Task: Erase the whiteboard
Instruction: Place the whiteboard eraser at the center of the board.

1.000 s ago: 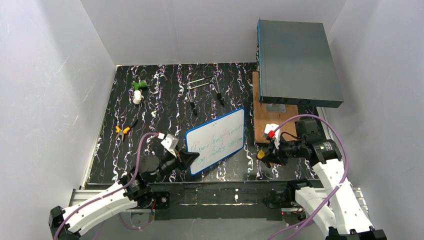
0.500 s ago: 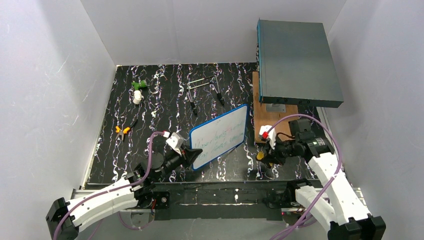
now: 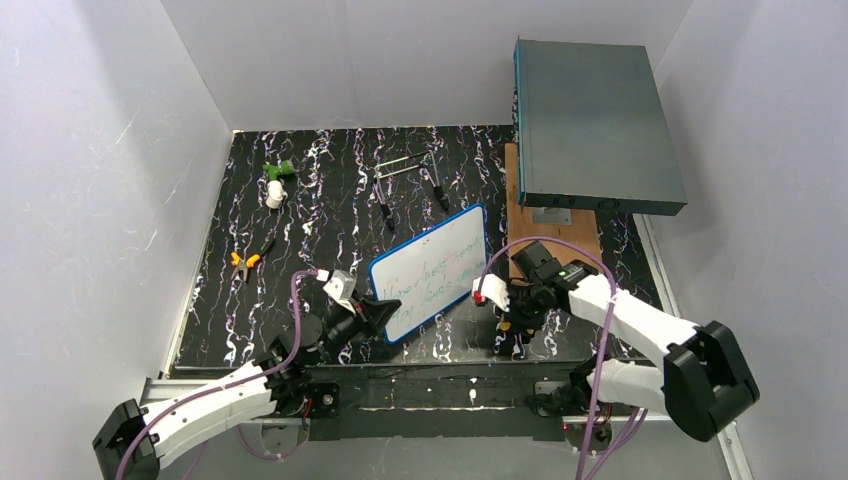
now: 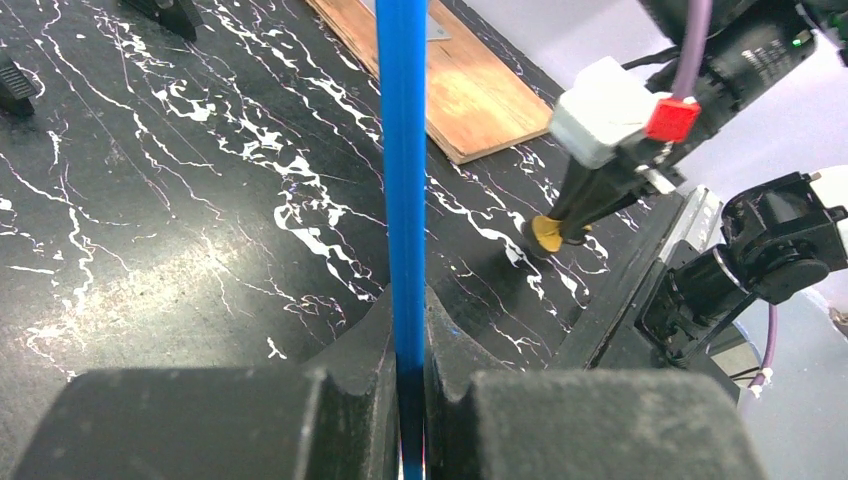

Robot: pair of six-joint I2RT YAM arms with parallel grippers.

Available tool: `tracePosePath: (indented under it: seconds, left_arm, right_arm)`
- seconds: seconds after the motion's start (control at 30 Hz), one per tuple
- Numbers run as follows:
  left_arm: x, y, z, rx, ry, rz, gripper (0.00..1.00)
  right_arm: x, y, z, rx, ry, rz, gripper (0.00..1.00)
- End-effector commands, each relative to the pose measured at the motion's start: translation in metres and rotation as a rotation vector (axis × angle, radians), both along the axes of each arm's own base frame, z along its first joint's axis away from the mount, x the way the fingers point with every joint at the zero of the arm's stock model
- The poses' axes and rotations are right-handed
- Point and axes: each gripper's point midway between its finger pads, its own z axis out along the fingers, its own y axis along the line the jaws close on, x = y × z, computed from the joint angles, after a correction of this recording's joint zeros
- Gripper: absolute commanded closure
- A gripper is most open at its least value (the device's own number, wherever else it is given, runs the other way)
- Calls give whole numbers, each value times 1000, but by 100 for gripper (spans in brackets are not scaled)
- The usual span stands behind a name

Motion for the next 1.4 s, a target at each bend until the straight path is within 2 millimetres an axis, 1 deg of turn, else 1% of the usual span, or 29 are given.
tracePosePath:
  seconds: [0.0,0.1,0.2,0.3,0.4,0.47,0.5,0.63,0.8,0.87,0.9,0.93,1.0,1.03,1.07,1.13,1.17,1.2,1.27,1.37]
  left_arm:
    - [-7,-2,2,-21,2,-35,100]
    - [-8,-1,-2,-16,8,-40,100]
    - [-9,-1,-2,-19,9,-41,100]
    - [-9,-1,-2,-18,8,-43,100]
    - [-10,0,-2,-13,11,-44,100]
    - [-11,0,-1,-12,9,-46,100]
    - [-11,0,-1,-10,8,-48,100]
    - [-12,1,0,4,5,-56,100]
    - [-13,-2,2,22,-1,-72,100]
    - [-14,-4,4,32,-4,-84,100]
    - [-15,-5,6,36,-7,-92,100]
    - [-15,-6,7,44,-13,-101,100]
    - [-20,-11,8,70,-26,-147,100]
    - [-21,-12,7,91,-35,-160,100]
    - [-22,-13,7,105,-43,-172,100]
    - [-23,-16,5,132,-60,-197,100]
    - [-23,-17,4,146,-61,-206,100]
    - [-23,-19,1,162,-59,-215,100]
    - [-25,-21,-1,182,-59,-237,100]
    - [-27,-21,-2,203,-61,-256,100]
  right_arm:
    - [36,9,0,-43,-121,-56,96]
    - [33,12,-4,-65,-96,-53,80]
    - [29,12,-9,-80,-68,-59,60]
    - [25,12,-8,-74,-47,-60,48]
    - [23,14,-4,-56,-47,-61,41]
    - [23,14,1,-42,-51,-65,39]
    - [21,15,4,-29,-49,-62,38]
    - [17,16,20,30,-52,-45,29]
    - [12,15,25,41,-40,-30,24]
    - [10,15,31,45,-36,-13,23]
    - [6,16,38,56,-31,12,23]
    - [1,18,50,77,-23,51,23]
    - [-12,24,83,132,-6,142,23]
    - [-15,29,111,176,-19,191,24]
    - [-25,28,130,193,6,231,24]
    - [-34,35,171,253,11,296,24]
    - [-35,40,188,282,7,321,23]
    - [-32,45,204,309,-6,335,22]
    - [-19,58,227,350,-55,335,22]
    - [3,76,254,398,-108,323,21]
